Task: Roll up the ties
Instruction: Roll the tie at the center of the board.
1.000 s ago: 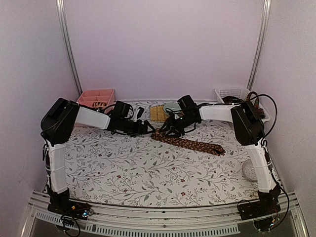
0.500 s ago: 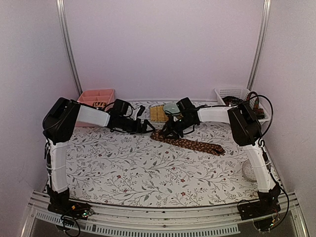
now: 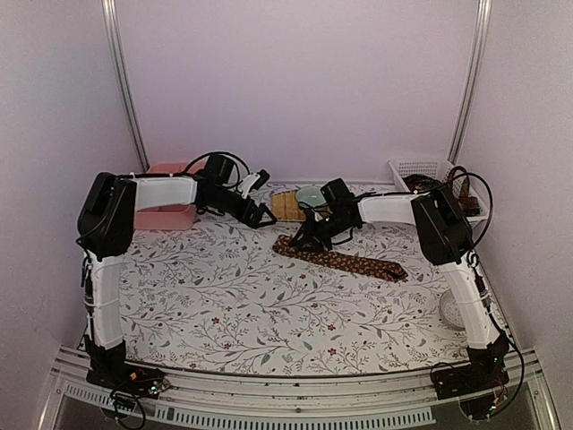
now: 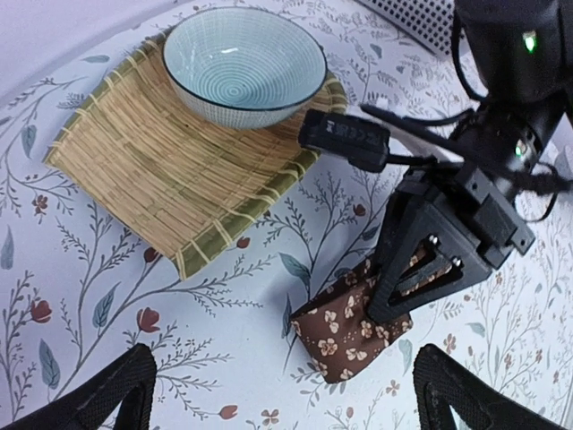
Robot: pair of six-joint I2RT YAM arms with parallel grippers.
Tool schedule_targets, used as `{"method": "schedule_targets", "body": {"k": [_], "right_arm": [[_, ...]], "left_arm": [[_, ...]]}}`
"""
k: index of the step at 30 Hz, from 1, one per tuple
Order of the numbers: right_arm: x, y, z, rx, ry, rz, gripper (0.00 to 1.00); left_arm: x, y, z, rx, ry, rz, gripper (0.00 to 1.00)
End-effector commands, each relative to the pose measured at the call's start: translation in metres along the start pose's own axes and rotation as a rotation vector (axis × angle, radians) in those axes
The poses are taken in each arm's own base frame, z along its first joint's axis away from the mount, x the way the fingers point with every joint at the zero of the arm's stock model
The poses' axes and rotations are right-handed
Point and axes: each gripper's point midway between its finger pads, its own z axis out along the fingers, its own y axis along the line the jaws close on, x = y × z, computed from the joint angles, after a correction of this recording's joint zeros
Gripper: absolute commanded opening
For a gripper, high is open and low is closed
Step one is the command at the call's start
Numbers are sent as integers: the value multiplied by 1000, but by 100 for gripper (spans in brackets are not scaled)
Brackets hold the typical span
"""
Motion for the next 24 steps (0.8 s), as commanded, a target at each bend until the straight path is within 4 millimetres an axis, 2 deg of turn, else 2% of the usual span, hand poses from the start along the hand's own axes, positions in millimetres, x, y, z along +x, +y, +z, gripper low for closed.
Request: {"method": "schedule_targets", "body": {"k": [1,4,8,13,17,24], "right_arm": [[15,-55,31,61,67,65,22],[16,-58,31,57,74,70,22],[16,-57,31,49,77,71,22],[17,-56,31,44,82,72,22],[17,-54,31,37,84,67,22],[17,-53,31,32,87,68,22]], "left_arm": [[23,-40,10,62,76,244,100],[22,-58,8,44,89,512,100],[23,-64,14,67,135,683,100],[30,-56,30,31,231,802,100],[45,-42,41,-9,304,823,98],[61,-29,51,-50,352,848,93]]}}
